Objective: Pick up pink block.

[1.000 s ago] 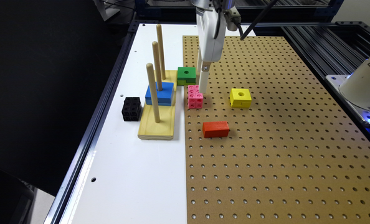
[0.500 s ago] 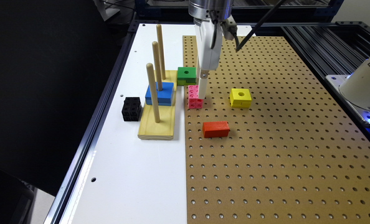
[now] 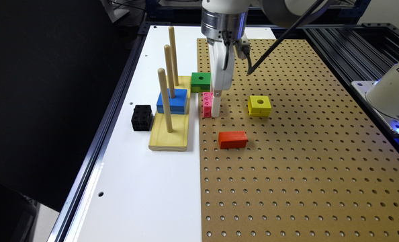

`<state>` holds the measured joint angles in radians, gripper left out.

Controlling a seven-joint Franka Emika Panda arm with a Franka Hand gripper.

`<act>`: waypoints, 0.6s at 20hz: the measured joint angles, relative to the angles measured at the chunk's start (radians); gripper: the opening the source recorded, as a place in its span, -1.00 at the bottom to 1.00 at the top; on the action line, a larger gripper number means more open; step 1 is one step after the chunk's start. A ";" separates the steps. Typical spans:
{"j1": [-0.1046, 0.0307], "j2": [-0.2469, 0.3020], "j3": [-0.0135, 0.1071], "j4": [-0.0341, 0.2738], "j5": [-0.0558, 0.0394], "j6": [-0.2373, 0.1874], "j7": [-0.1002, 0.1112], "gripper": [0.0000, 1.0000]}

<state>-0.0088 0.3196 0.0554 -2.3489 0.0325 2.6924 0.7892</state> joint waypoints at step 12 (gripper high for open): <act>0.000 0.002 0.004 0.010 0.0000 0.000 0.000 1.00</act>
<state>-0.0085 0.3220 0.0592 -2.3385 0.0325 2.6923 0.7892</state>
